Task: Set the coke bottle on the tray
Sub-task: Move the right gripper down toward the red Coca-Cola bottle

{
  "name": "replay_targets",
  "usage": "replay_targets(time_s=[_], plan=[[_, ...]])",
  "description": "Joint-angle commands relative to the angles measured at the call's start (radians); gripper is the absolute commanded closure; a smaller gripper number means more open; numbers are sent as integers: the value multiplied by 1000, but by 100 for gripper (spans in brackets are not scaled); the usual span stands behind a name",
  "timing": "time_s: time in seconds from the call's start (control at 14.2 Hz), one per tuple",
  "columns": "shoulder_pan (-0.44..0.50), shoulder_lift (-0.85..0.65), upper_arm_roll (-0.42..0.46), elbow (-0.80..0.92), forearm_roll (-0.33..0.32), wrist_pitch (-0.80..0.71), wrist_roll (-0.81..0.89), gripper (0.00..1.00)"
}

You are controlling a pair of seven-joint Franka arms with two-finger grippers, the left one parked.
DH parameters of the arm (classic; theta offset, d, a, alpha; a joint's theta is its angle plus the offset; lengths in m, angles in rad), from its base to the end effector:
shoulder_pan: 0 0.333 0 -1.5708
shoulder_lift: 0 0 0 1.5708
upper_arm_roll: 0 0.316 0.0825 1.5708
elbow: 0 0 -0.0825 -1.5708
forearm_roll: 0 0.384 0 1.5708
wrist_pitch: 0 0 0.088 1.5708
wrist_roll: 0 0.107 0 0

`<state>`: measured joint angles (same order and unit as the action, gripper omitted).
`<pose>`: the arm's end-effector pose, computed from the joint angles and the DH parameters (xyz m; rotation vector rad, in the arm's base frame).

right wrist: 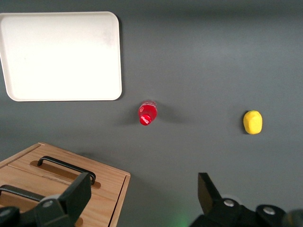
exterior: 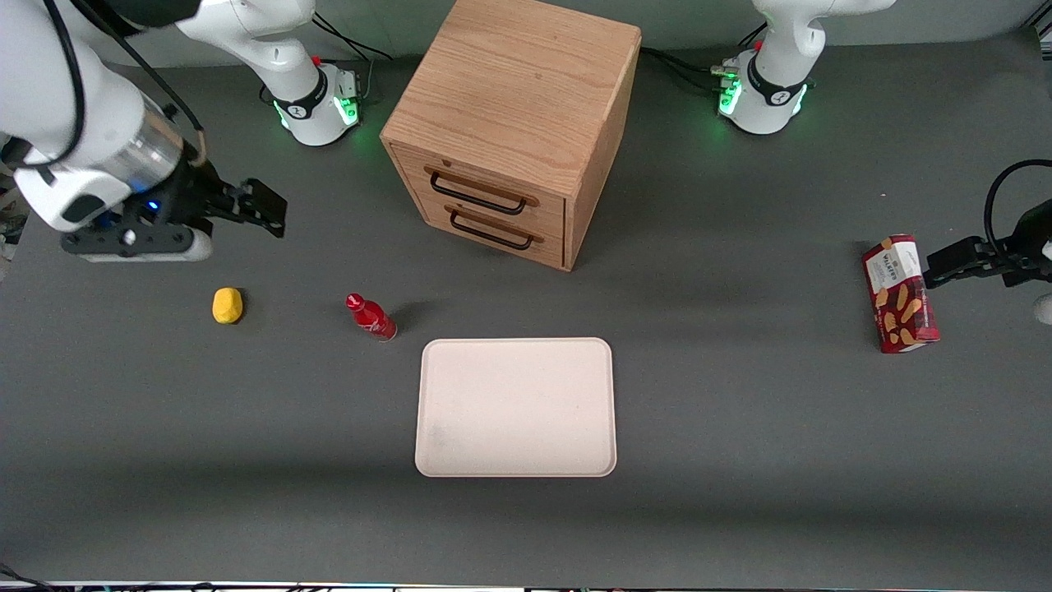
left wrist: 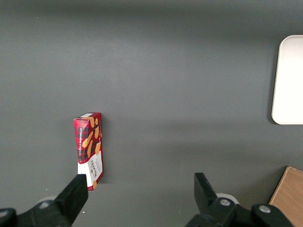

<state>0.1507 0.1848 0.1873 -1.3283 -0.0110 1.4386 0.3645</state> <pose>0.5672 0.1855 0.6214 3.1365 -0.0462 -0.1177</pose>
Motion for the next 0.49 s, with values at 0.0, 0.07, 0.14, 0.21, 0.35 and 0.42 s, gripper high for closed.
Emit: replay_targets(time_s=[0.0, 0.07, 0.14, 0.21, 0.35, 0.42], plan=[[-2, 68, 11, 51, 14, 29, 34, 0], [1, 71, 12, 20, 14, 55, 33, 0], [1, 71, 12, -9, 14, 89, 33, 0], [3, 71, 12, -43, 14, 124, 33, 0], [4, 64, 12, -127, 14, 208, 30, 0], [4, 56, 12, -179, 13, 256, 28, 0]])
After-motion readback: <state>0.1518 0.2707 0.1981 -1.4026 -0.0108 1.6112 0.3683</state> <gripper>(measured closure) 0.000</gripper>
